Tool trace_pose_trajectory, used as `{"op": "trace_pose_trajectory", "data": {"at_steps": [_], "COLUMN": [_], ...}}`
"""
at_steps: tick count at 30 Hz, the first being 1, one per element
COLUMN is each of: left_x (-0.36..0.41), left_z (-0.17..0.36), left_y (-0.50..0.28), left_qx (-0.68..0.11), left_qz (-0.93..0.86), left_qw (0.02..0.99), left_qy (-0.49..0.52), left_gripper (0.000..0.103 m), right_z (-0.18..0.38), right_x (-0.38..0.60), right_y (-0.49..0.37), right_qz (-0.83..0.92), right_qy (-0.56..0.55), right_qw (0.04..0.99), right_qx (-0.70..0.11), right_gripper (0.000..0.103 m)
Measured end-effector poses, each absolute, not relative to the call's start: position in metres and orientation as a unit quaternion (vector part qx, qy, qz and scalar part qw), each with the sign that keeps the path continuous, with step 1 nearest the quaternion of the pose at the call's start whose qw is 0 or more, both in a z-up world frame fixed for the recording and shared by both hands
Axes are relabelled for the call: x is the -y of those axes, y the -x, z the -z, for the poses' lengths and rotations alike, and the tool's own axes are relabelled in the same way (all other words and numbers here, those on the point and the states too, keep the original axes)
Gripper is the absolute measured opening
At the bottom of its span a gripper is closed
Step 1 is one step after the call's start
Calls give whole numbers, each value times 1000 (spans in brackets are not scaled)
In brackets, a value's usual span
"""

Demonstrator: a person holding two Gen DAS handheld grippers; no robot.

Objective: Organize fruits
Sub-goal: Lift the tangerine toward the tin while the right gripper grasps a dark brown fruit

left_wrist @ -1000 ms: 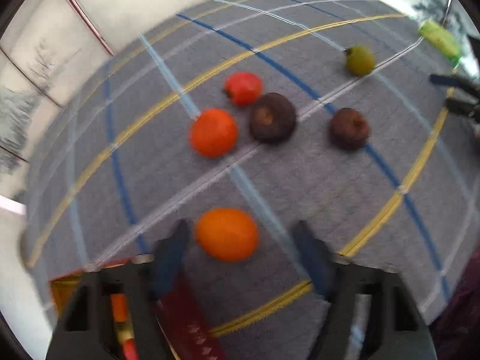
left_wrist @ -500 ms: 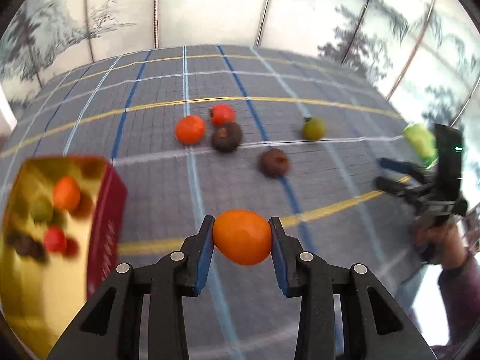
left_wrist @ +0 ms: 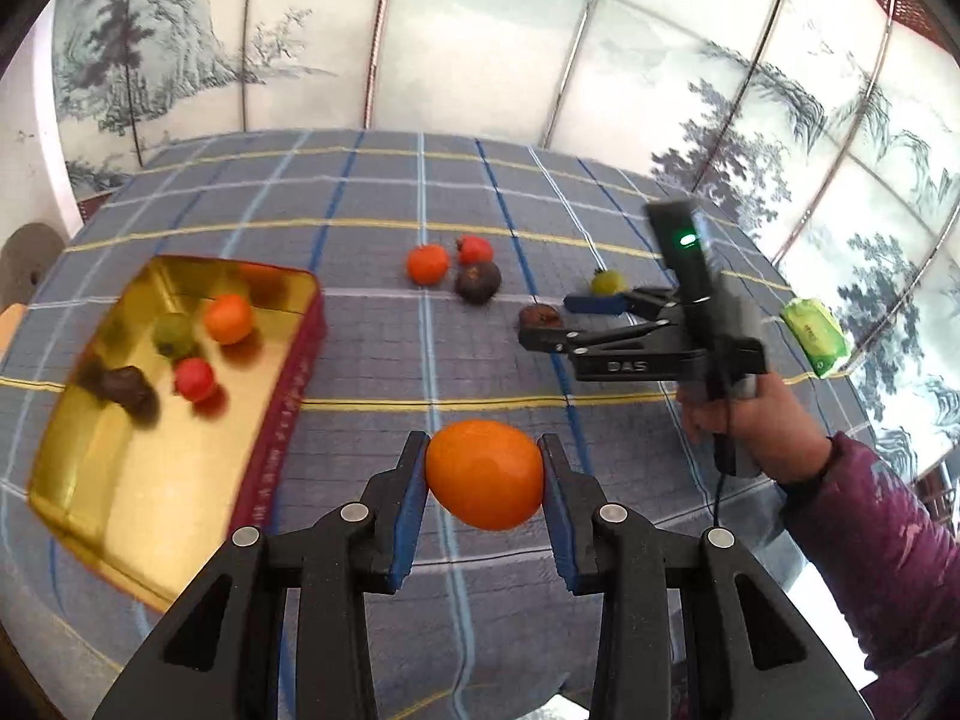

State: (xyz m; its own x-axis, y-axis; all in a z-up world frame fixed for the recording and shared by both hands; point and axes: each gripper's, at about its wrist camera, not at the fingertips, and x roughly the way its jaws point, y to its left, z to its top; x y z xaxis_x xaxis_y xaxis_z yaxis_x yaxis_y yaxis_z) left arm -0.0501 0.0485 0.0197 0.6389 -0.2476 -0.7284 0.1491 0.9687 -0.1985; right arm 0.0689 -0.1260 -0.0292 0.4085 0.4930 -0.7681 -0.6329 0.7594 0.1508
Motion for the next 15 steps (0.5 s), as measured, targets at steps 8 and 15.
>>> {"op": "trace_pose_trajectory", "data": {"at_steps": [8, 15], "left_x": [-95, -141], "left_z": [-25, -14], "left_y": [62, 69], "left_qx": [-392, -388], "left_qz": [70, 23], "left_qw": [911, 910], "left_qy": [106, 145], "left_gripper": [37, 37], "right_z": [32, 30], "right_x": [123, 129], "right_y": [-58, -23], "right_qz": [-314, -324], "right_qy": [77, 35], "right_qw": [843, 849], "right_qx": [-430, -415], "right_gripper": [34, 34]}}
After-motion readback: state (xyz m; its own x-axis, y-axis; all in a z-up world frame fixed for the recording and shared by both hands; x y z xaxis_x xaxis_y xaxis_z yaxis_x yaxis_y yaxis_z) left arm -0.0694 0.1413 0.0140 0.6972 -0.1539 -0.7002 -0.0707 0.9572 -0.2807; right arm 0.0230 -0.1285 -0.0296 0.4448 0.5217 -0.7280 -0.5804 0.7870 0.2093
